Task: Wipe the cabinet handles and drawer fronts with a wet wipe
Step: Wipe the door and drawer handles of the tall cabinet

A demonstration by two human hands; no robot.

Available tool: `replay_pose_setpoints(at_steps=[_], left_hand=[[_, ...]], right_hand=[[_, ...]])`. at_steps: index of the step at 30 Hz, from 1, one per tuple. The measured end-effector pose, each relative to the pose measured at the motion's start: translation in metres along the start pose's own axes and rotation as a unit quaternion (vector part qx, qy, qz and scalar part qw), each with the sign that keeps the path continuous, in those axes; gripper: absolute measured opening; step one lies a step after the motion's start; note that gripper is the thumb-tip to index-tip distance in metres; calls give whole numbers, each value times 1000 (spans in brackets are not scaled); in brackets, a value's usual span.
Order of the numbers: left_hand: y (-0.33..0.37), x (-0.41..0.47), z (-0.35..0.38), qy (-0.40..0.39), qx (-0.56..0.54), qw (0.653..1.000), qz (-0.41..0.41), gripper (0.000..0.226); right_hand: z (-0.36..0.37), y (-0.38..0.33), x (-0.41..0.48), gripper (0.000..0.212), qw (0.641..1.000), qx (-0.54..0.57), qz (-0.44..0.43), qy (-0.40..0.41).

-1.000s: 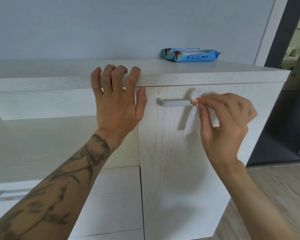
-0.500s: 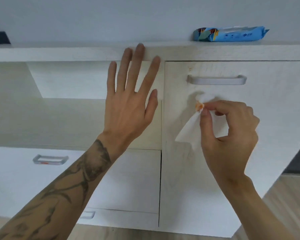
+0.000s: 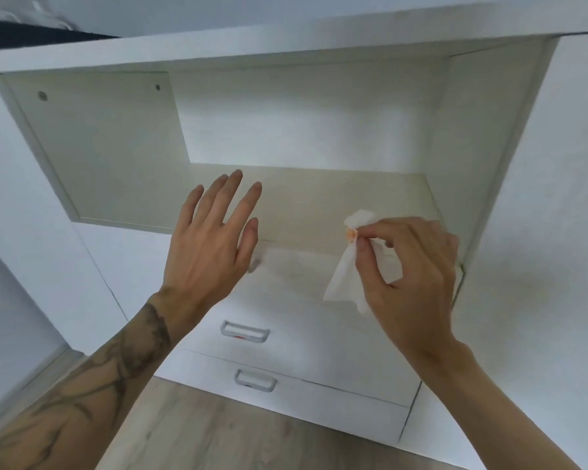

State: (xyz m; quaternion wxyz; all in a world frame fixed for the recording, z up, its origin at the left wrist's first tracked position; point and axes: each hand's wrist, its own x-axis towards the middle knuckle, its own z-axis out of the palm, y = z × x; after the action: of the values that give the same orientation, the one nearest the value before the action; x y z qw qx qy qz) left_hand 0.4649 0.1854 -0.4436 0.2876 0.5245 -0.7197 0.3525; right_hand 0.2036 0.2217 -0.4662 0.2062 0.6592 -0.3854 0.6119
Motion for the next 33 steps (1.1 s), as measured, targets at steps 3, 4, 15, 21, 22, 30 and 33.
replay_pose_setpoints(at_steps=[3,4,15,21,22,30,33], left_hand=[[-45,-24,12,-17,-9,1000,-3,52],[-60,-32,17,-25,-14,1000,-3,52],[-158,-67,85,-24,-110,992,50,53],[-158,-68,119,39,-151,986,50,41],[-158,-68,122,50,-154,986,48,39],[-153,-71,144,102,-137,985,37,39],[-156,-72,151,127,-123,984,37,38]], right_hand=[[28,-28,-14,4,1000,-18,-3,-14],[38,-38,-20,4,1000,-25,-3,-19],[133,-124,-66,8,990,-82,85,-72],[159,-132,-63,15,980,-113,133,-100],[161,-132,-65,17,979,-111,140,-102],[167,-109,-87,18,986,-115,99,-72],[165,-97,-91,17,990,-118,64,-46]])
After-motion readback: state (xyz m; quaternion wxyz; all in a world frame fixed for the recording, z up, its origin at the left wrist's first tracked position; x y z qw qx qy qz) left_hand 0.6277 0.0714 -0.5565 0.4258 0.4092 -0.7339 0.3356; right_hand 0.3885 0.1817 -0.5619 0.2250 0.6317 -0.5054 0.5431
